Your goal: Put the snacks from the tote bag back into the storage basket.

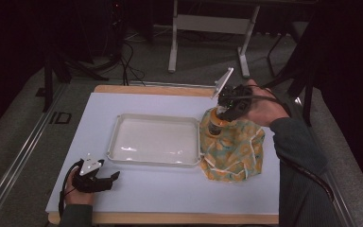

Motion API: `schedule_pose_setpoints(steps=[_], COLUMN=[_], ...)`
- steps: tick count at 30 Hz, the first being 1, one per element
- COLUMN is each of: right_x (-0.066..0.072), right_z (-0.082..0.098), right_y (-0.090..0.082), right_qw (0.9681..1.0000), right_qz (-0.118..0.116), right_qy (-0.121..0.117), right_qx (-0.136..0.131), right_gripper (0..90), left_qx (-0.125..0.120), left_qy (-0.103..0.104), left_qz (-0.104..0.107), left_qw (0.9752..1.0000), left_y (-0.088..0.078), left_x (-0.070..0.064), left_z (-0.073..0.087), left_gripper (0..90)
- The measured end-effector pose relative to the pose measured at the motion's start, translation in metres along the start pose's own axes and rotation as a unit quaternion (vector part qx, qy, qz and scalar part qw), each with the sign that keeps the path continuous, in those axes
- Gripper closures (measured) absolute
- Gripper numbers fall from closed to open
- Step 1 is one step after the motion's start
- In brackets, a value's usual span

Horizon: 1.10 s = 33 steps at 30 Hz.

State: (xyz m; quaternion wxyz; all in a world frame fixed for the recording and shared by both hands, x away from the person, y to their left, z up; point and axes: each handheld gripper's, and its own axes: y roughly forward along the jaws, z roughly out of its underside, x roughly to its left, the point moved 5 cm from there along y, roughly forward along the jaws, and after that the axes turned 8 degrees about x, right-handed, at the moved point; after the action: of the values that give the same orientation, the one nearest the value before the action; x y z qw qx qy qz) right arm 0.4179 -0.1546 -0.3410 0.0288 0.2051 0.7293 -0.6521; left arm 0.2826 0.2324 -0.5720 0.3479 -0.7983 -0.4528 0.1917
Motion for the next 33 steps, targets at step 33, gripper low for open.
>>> schedule_pose_setpoints(steps=[33], right_x=[0.017], right_z=[-0.035], right_y=[-0.005], right_qw=[0.9991], right_qz=[0.002], right_qy=[-0.037], right_qx=[-0.021], right_gripper=[59.0], left_qx=[-0.001], left_qy=[-0.001], left_qz=[0.001], left_qw=[1.0000], left_y=[0.000], left_x=[0.001], left_z=[0.000], left_gripper=[23.0])
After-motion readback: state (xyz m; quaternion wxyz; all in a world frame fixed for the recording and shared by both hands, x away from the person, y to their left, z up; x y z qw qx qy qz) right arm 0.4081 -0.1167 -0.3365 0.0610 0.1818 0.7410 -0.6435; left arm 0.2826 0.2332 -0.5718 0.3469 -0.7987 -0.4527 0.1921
